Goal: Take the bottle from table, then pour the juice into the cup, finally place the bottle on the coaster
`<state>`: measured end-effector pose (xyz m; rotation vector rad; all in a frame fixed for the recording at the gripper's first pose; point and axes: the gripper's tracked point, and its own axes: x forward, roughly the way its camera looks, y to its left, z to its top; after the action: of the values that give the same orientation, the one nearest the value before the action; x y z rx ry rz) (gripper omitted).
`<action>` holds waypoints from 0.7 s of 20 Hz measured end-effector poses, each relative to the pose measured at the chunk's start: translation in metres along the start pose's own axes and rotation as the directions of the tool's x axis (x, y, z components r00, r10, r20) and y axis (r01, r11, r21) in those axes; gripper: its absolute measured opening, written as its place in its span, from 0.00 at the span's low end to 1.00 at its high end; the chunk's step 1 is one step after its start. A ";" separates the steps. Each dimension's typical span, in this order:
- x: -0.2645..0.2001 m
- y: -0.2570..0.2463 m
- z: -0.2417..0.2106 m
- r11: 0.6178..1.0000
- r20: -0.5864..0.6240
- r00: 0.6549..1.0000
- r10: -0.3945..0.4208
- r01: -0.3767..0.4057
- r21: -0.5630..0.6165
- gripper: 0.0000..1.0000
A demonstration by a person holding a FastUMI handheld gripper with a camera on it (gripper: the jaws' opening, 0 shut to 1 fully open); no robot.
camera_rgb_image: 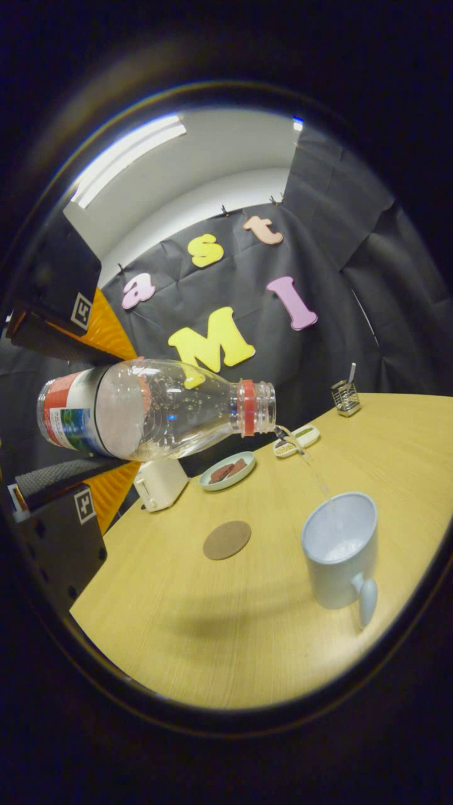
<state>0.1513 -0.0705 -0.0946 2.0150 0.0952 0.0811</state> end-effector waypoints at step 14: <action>-0.002 0.012 0.007 0.995 0.000 1.000 0.008 -0.008 0.103 0.76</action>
<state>0.1509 -0.0826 -0.0868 2.1191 0.0932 0.0830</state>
